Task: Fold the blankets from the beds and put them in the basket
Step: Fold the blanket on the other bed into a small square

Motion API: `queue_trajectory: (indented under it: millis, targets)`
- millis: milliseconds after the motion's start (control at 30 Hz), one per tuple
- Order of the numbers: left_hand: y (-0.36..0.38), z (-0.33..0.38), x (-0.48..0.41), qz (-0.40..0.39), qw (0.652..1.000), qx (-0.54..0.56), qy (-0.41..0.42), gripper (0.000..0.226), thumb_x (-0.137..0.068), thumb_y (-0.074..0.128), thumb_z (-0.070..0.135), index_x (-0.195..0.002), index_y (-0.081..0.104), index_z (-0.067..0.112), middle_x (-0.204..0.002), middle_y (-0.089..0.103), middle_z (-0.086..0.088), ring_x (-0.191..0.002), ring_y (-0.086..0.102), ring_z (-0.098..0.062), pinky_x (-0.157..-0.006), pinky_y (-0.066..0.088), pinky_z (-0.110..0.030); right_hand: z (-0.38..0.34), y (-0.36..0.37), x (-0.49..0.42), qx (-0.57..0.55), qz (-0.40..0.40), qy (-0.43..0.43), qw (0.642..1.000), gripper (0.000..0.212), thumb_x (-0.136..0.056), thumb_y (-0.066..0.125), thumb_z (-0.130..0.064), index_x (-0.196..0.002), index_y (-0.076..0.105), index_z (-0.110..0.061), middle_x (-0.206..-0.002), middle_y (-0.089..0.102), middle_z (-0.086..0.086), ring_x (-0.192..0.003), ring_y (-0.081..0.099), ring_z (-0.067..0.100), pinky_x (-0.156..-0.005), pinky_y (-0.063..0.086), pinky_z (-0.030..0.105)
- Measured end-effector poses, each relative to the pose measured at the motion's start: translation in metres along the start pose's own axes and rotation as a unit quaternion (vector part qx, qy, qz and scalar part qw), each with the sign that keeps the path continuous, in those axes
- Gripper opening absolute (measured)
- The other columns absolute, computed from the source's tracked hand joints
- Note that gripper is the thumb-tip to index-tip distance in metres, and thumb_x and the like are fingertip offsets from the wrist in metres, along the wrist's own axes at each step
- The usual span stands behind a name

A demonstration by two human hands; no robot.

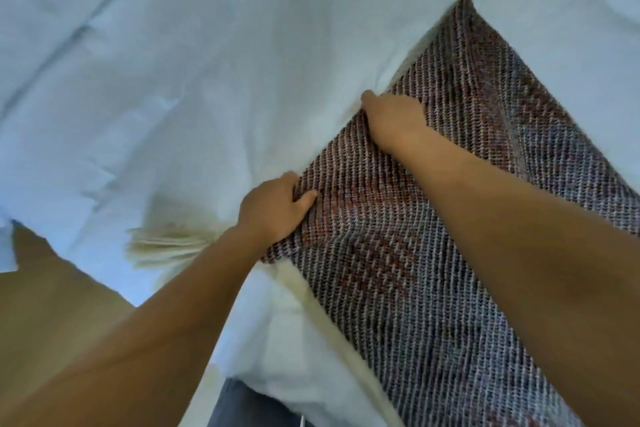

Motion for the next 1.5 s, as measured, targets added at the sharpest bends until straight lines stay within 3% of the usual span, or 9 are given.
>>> queue_trajectory:
  millis: [200,367,533,633,833,1100,1267,1400,1500]
  targets:
    - [-0.006,-0.040,0.036,-0.337,0.914,0.198,-0.109,0.028,-0.083,0.058,0.049,-0.087,0.067,0.022,-0.089,0.071,0.000,-0.085,0.067,-0.015,-0.080,0.052,-0.030,-0.051,0.017,0.019,-0.083,0.007,-0.023,0.996,0.038,-0.085,0.038,0.007,-0.121,0.041,-0.005,-0.110,0.054,0.019,-0.100,0.052,0.035,-0.065,0.039,0.040]
    - [-0.010,-0.056,0.044,-0.206,0.948,0.222,-0.102,0.044,-0.083,0.064,0.040,-0.054,0.050,0.011,-0.049,0.058,-0.005,-0.051,0.060,-0.008,-0.056,0.046,-0.021,-0.056,0.018,0.031,-0.172,-0.003,0.035,0.984,0.052,-0.083,0.040,0.000,-0.133,0.033,-0.009,-0.115,0.052,0.018,-0.102,0.052,0.036,-0.075,0.045,0.042]
    - [-0.024,-0.072,0.046,-0.103,0.991,0.068,-0.050,0.051,-0.090,0.054,0.039,-0.048,0.039,0.014,-0.050,0.038,-0.001,-0.051,0.038,-0.015,-0.049,0.026,-0.028,-0.079,0.017,0.080,-0.301,0.090,0.051,0.948,0.053,-0.086,0.047,-0.010,-0.138,0.033,-0.009,-0.132,0.046,0.014,-0.120,0.044,0.029,-0.100,0.038,0.040]
    - [-0.039,-0.094,0.050,-0.040,0.998,-0.018,-0.043,0.054,-0.090,0.054,0.038,-0.046,0.036,0.013,-0.049,0.037,-0.004,-0.056,0.040,-0.021,-0.049,0.023,-0.030,-0.098,0.032,0.137,-0.310,0.181,0.009,0.933,0.024,-0.084,0.054,-0.014,-0.106,0.053,-0.004,-0.101,0.052,0.011,-0.096,0.048,0.025,-0.086,0.043,0.037]
    - [-0.014,-0.067,0.068,0.005,0.992,-0.116,-0.044,0.033,-0.092,0.043,0.045,-0.087,0.045,0.012,-0.086,0.044,-0.007,-0.077,0.045,-0.026,-0.066,0.037,-0.034,-0.119,0.082,0.221,-0.271,0.076,-0.033,0.959,0.024,-0.081,0.060,-0.030,-0.086,0.052,-0.007,-0.086,0.048,0.007,-0.082,0.045,0.023,-0.074,0.043,0.038]
    - [-0.012,-0.065,0.114,-0.066,0.980,0.095,-0.163,0.045,-0.078,0.062,0.056,-0.090,0.054,0.013,-0.054,0.062,-0.002,-0.039,0.060,-0.015,-0.040,0.043,-0.023,-0.133,0.089,0.261,-0.207,0.122,-0.015,0.971,0.036,-0.065,0.074,-0.035,-0.077,0.052,-0.008,-0.079,0.052,0.012,-0.073,0.052,0.029,-0.067,0.044,0.037]
    - [-0.014,-0.075,0.128,-0.071,0.975,0.144,-0.152,0.028,-0.080,0.065,0.026,-0.084,0.061,-0.001,-0.074,0.064,-0.015,-0.066,0.064,-0.026,-0.070,0.055,-0.037,-0.145,0.098,0.265,-0.171,0.065,-0.001,0.983,0.046,-0.067,0.070,-0.044,-0.090,0.054,-0.008,-0.093,0.053,0.014,-0.086,0.051,0.032,-0.075,0.041,0.040]
    - [-0.036,-0.102,0.119,0.020,0.981,0.106,-0.160,0.033,-0.084,0.055,0.026,-0.056,0.049,0.008,-0.058,0.050,-0.009,-0.065,0.052,-0.027,-0.057,0.038,-0.030,-0.154,0.102,0.258,-0.127,0.021,0.004,0.992,0.040,-0.078,0.058,-0.038,-0.105,0.049,-0.010,-0.108,0.048,0.012,-0.100,0.045,0.031,-0.082,0.036,0.040]
    - [-0.036,-0.115,0.109,0.037,0.987,-0.046,-0.150,0.035,-0.090,0.049,0.040,-0.083,0.054,0.006,-0.088,0.058,-0.014,-0.088,0.055,-0.032,-0.071,0.040,-0.035,-0.158,0.100,0.254,-0.111,0.016,0.007,0.994,0.028,-0.084,0.050,-0.026,-0.106,0.048,-0.008,-0.109,0.049,0.013,-0.100,0.045,0.031,-0.078,0.039,0.039]
Point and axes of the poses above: each hand's wrist, its own x-axis away from the middle knuckle, its own y-axis out of the palm, z = x × y, the point moved 2 cm from there along -x, towards the middle knuckle
